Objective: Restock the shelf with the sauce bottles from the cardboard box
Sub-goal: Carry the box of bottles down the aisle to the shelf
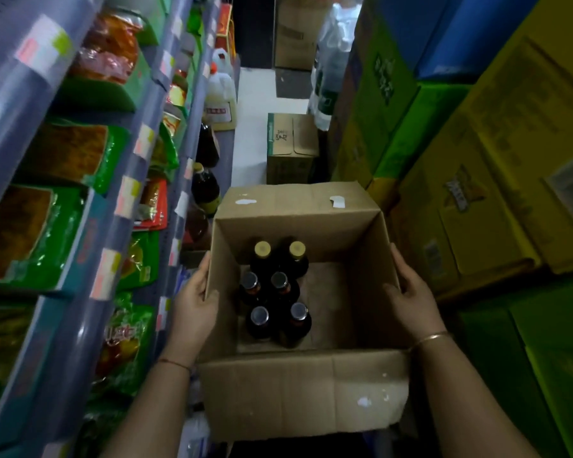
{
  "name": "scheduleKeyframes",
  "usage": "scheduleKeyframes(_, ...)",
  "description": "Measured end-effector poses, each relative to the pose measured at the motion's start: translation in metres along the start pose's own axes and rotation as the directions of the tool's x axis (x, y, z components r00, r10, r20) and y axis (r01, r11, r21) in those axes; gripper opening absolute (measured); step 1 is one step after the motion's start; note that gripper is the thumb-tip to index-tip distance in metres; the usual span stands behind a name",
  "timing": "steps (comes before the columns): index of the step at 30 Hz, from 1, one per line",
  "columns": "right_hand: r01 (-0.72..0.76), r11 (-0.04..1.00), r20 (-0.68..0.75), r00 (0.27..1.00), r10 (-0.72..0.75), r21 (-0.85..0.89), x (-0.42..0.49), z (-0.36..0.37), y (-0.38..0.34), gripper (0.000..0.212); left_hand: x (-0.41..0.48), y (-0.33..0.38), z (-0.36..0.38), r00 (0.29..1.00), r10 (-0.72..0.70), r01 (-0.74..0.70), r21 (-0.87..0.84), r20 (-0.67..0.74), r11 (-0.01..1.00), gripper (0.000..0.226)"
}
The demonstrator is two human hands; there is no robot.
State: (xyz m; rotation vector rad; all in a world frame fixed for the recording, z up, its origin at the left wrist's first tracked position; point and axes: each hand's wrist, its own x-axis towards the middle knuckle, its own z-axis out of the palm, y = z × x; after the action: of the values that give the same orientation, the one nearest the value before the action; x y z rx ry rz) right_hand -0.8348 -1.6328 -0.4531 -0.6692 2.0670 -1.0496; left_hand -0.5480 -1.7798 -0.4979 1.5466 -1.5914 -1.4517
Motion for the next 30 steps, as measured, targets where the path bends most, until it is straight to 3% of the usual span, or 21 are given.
scheduleKeyframes(13, -0.016, 1.000, 0.047, 0.999, 0.016, 0.014, 0.136, 0.053, 0.076, 0.069, 0.112, -0.080, 0.063, 0.988, 0.134, -0.121, 0.170, -0.070, 0.978, 0.066)
scheduleKeyframes(20, 0.128, 0.991, 0.118, 0.985, -0.123, -0.035, 0.151, 0.082, 0.124, 0.078, 0.133, -0.154, 0.067, 0.985, 0.108, -0.083, 0.181, -0.132, 0.980, 0.063)
scheduleKeyframes(30, 0.124, 0.991, 0.082, 0.989, -0.120, -0.053, 0.165, 0.104, 0.158, 0.075, 0.127, -0.171, 0.071, 0.989, 0.085, -0.064, 0.163, -0.124, 0.985, 0.060)
